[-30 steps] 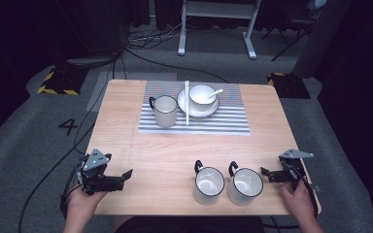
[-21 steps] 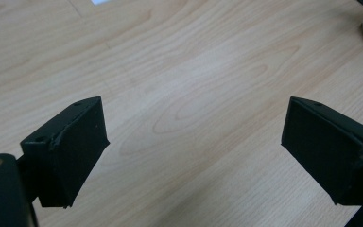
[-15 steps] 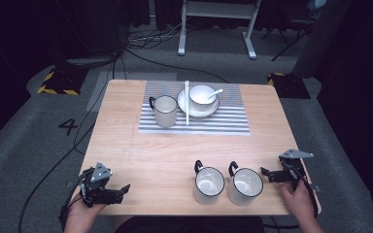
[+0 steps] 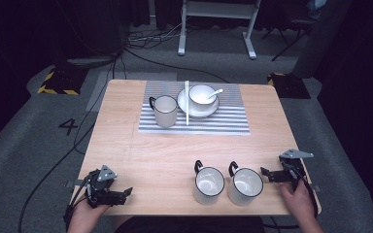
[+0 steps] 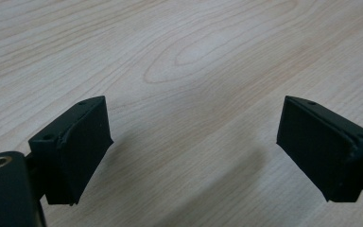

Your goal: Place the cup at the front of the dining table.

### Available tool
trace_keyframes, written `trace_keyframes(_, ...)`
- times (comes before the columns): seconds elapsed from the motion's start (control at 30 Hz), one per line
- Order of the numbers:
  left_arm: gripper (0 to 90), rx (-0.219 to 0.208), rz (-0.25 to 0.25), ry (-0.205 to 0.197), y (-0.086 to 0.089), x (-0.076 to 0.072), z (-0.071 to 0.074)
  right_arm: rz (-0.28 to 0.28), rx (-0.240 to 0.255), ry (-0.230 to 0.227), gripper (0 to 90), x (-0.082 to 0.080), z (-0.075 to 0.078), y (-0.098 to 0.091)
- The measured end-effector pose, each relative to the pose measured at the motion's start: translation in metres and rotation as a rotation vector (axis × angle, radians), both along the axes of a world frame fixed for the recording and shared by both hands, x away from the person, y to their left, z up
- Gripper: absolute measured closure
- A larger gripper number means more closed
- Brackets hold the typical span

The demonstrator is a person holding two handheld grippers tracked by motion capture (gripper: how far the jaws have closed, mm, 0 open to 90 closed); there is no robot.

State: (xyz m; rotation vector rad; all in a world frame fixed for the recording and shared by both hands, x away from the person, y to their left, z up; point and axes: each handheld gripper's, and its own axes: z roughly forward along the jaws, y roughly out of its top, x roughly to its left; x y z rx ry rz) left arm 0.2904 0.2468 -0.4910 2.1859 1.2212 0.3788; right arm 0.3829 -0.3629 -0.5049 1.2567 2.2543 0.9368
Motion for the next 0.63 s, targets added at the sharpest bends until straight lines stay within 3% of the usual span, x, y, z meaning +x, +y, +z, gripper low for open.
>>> trace_keyframes(0.1, 12.0, 0.027, 0.045, 0.015, -0.001, 0.003, -0.004, 0.0, 0.001, 0.001, 0.5, 0.0, 0.0, 0.0)
trace_keyframes(0.17, 10.9, 0.019, 0.053, 0.005, 0.0, 0.003, -0.005, 0.0, 0.0, 0.0, 0.4, 0.0, 0.0, 0.0)
trace_keyframes(0.27, 10.1, 0.02, 0.048, -0.002, 0.001, 0.004, -0.006, 0.0, 0.0, 0.0, 0.5, 0.0, 0.0, 0.0)
trace_keyframes(0.4, 0.0, -0.015, 0.05, -0.058, 0.001, 0.006, -0.015, 0.0, 0.001, 0.0, 0.4, 0.0, 0.0, 0.0)
trace_keyframes(0.63, 0.0, -0.014, 0.065, -0.059, 0.0, 0.006, -0.015, 0.0, 0.0, 0.0, 0.5, 0.0, 0.0, 0.0)
